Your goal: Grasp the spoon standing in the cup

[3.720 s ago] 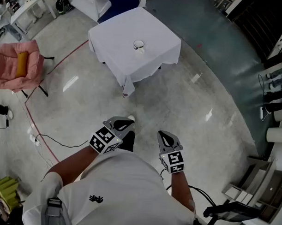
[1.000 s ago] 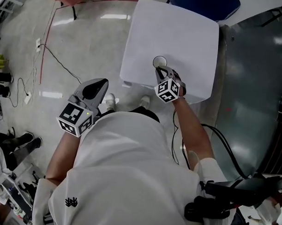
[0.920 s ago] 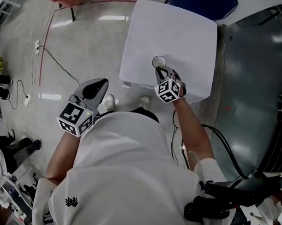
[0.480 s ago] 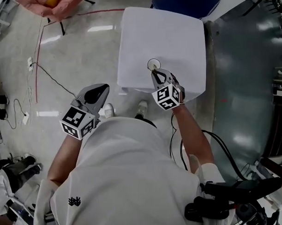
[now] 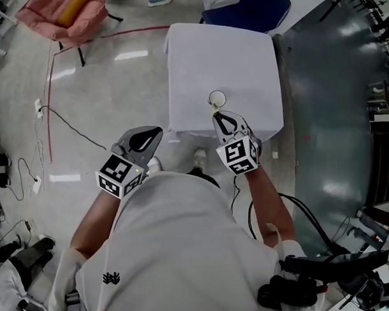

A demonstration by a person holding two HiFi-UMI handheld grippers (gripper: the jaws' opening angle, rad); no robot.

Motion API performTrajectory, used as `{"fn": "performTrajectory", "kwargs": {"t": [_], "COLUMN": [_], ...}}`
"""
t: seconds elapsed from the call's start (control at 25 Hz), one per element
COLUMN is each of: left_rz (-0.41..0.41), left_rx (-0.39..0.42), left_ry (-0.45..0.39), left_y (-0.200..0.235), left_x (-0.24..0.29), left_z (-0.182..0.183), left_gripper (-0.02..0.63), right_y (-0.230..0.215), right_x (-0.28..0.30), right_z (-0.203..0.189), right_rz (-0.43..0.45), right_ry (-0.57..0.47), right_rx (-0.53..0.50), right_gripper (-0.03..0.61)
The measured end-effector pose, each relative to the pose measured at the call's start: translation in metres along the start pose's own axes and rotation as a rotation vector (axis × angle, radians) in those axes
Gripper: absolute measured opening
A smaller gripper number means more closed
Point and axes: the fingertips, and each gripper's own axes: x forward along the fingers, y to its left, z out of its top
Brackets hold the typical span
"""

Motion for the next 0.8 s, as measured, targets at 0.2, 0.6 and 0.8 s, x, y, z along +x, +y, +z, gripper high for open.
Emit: {"fn": "performTrajectory", "kwargs": {"t": [0.2, 0.6, 0.8], "left_rz": [-0.046, -0.106, -0.120], "left_rx": [0.013, 0.012, 0.001], "left_ry": [0.011, 0.048, 0.048], "left_y": [0.015, 0.033, 0.027], "left_x": [-0.028, -0.092, -0.127], "left_z": [-0.009, -0.046, -0.065], "left_gripper": [0.012, 0.013, 0.012], "right_y": [0.026, 0.106, 0.157], "right_x": [-0.016, -0.037, -0.052], "right_z": [0.035, 0.082, 0.100], "right_rz": [-0.021, -0.036, -0.019], "right_ry": [-0.004, -0.014, -0.013], "right_rx": [0.020, 0.079, 0.078], "right_gripper": [0.043, 0.043, 0.043]}}
